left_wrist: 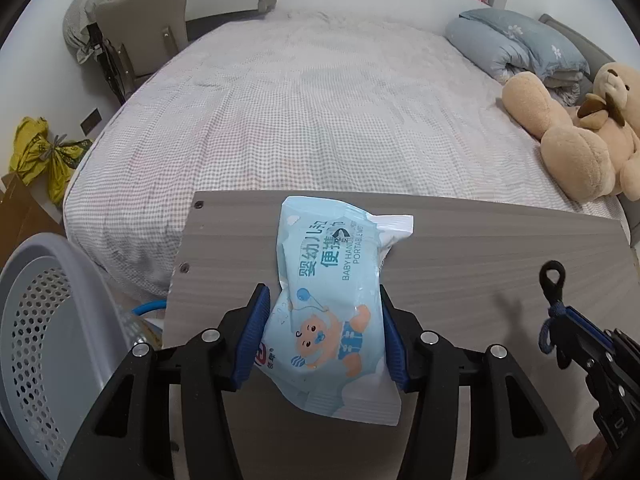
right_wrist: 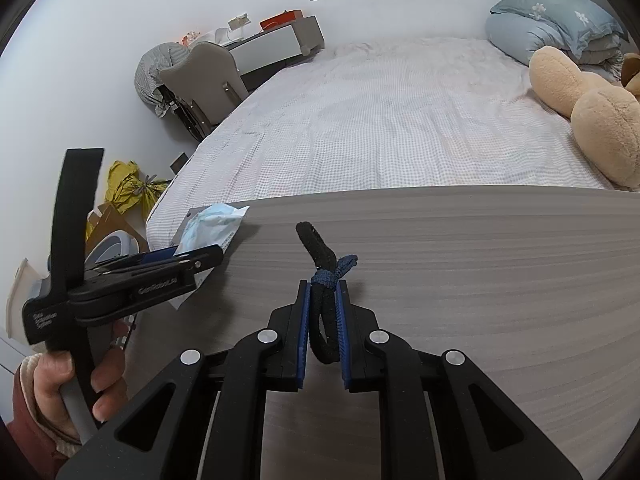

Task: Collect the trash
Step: 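Carry wet-wipe pack and black cord over the grey basket and open both tools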

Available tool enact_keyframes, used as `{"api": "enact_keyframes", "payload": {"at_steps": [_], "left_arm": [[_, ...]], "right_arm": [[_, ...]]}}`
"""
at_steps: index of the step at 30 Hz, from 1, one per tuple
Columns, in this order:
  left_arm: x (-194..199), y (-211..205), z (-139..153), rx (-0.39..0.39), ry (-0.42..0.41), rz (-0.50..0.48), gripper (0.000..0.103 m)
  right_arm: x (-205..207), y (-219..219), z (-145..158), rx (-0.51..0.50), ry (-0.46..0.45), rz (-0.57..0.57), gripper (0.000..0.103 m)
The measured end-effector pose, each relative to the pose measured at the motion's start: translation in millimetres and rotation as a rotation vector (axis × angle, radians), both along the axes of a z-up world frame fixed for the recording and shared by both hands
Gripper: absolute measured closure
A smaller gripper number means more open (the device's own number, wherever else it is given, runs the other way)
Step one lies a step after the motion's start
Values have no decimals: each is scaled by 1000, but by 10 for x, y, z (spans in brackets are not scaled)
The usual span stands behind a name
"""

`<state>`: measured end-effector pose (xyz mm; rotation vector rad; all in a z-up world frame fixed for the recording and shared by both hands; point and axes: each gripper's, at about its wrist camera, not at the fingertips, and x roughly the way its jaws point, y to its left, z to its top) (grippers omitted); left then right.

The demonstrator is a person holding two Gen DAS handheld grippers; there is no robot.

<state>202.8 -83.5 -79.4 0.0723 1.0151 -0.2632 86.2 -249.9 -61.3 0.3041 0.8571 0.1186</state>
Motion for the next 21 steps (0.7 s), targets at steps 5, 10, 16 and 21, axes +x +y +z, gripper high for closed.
{"api": "enact_keyframes", "payload": {"at_steps": [5, 10, 16, 21], "left_arm": [[-287, 103, 166, 4, -46, 8, 52], [-566, 302, 362, 4, -95, 34, 52], [-827, 681, 585, 4, -157, 88, 52], [-963, 1033, 722, 5, -198, 152, 52]], "right_arm": [[-56, 51, 54, -4, -3, 10, 90], [-104, 184, 141, -7, -11, 36, 90], [-130, 478, 300, -15, -41, 96, 90], [-106, 831, 434, -16, -67, 163, 90]]}}
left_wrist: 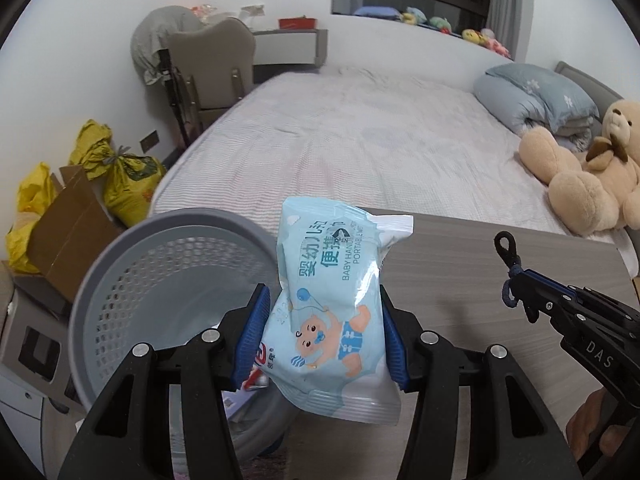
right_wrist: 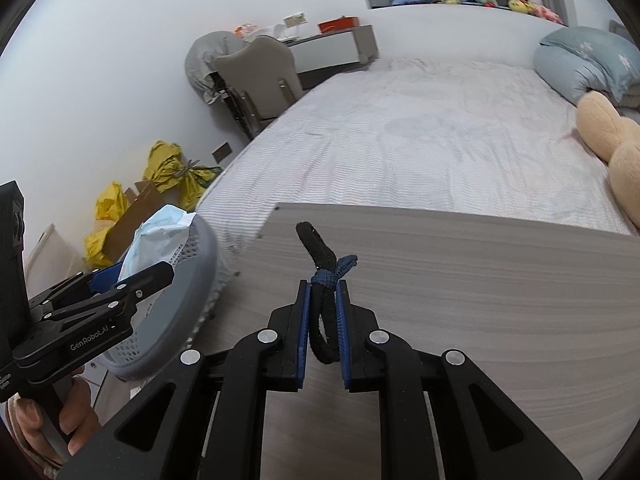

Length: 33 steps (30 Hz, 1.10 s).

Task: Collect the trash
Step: 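Carry wet-wipe pack and black cord over the grey basket and open both tools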

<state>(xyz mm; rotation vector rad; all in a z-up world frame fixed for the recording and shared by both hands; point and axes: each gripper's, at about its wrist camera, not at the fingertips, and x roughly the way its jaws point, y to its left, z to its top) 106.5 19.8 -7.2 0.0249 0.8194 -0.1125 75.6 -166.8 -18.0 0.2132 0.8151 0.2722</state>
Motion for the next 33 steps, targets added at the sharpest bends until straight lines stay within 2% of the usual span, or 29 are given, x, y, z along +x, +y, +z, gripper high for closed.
{"api": "enact_keyframes", "payload": {"at_steps": [6, 15, 23, 33], "left_arm": [[-105, 439, 25, 6, -19, 85, 52], [-150, 1002, -137, 21, 13, 196, 52], [-121, 1266, -231, 14, 28, 244, 52], [-66, 1444, -282, 11, 44, 266, 51]], "right_arm": [[78, 452, 98, -2, -21, 83, 90], [229, 1168, 108, -17, -16, 216, 90], [370, 1583, 24, -33, 7, 291, 90], [503, 1894, -73, -39, 34, 350, 90]]}}
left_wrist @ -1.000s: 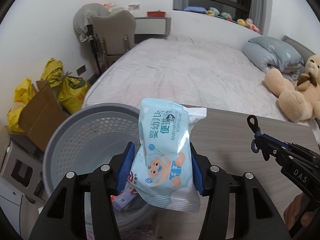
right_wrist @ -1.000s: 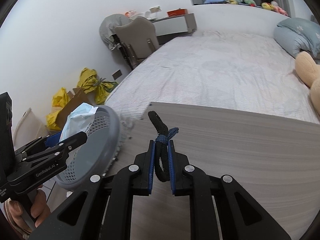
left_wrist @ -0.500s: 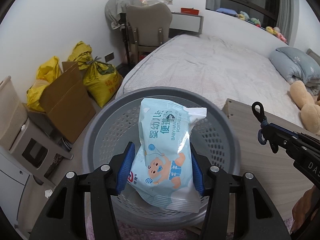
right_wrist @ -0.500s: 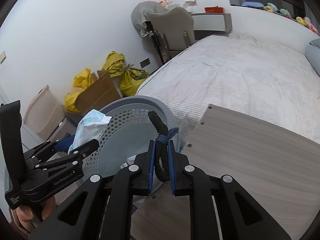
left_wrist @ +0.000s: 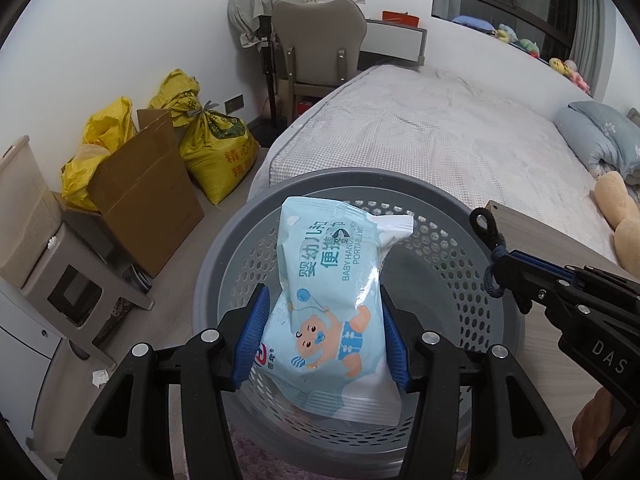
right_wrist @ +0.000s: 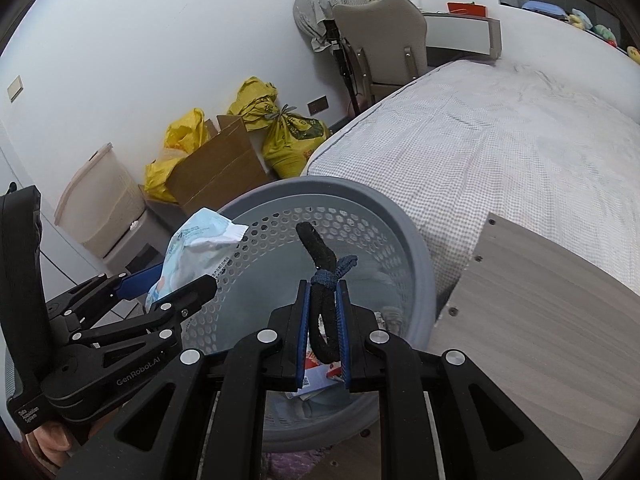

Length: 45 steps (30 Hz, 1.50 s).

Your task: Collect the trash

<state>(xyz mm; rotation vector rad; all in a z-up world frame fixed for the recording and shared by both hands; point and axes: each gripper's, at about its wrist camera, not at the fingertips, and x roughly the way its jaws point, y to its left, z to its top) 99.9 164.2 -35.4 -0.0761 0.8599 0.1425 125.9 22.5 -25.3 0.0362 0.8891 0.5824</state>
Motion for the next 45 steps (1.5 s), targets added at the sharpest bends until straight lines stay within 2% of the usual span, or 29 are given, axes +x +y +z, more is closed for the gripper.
{"api": "enact_keyframes", "payload": {"at_steps": [5, 8, 10, 12, 19, 23, 27, 45], "left_arm": [[12, 63, 12, 0, 1, 8, 50], [12, 74, 34, 0, -1, 17, 40], [11, 87, 46, 4, -1, 19, 36], [11, 101, 49, 9, 1, 27, 26], [-27, 133, 71, 8, -1, 42, 21], [-71, 131, 94, 10, -6, 50, 15], [-102, 123, 112, 21, -5, 60, 11], [-273, 159, 174, 47, -7, 92, 6]], "right_arm": [[40, 92, -7, -4, 2, 14, 90], [48, 105, 2, -4, -4, 17, 89], [44, 103, 4, -6, -8, 8, 81], [37, 91, 7, -12, -12, 0, 74], [1, 79, -6, -22, -8, -16, 68], [-42, 56, 9, -26, -18, -25, 63], [-96, 38, 17, -30, -24, -33, 55], [-277, -46, 122, -23, -56, -48, 47]]}}
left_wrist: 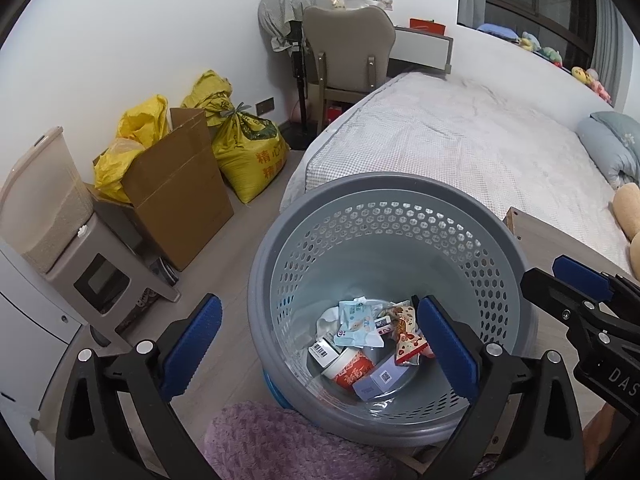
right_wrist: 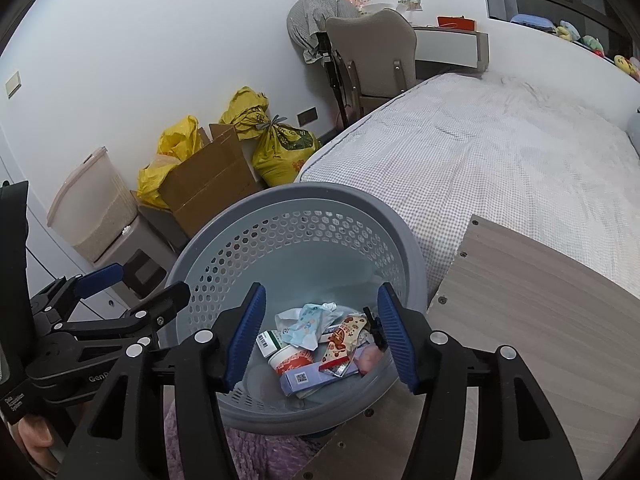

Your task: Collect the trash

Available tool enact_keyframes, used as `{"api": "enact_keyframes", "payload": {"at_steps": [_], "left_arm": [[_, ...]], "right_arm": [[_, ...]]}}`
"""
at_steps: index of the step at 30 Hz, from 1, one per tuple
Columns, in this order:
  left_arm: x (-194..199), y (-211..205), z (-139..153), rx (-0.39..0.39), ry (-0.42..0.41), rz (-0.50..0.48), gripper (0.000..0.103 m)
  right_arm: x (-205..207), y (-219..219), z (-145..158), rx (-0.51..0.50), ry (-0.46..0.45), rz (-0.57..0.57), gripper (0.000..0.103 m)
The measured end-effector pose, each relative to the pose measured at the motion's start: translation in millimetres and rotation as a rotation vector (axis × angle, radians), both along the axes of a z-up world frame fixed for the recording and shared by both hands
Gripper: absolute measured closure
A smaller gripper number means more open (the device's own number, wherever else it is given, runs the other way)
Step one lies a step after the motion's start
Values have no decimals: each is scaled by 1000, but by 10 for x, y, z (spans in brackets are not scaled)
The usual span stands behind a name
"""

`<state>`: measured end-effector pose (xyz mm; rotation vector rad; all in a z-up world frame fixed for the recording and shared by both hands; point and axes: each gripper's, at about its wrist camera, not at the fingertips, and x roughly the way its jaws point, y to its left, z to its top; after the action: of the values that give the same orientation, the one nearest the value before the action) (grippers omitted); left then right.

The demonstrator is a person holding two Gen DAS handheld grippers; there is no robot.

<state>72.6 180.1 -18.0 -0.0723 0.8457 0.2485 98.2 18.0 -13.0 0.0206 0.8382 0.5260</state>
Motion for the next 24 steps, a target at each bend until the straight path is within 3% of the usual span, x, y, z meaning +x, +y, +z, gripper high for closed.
{"api": "enact_keyframes", "payload": {"at_steps": [24], "left_arm": [[-31, -26, 17, 13, 8, 17, 6]], "right_arm": [[-36, -9, 2, -4, -7, -10, 44]]}}
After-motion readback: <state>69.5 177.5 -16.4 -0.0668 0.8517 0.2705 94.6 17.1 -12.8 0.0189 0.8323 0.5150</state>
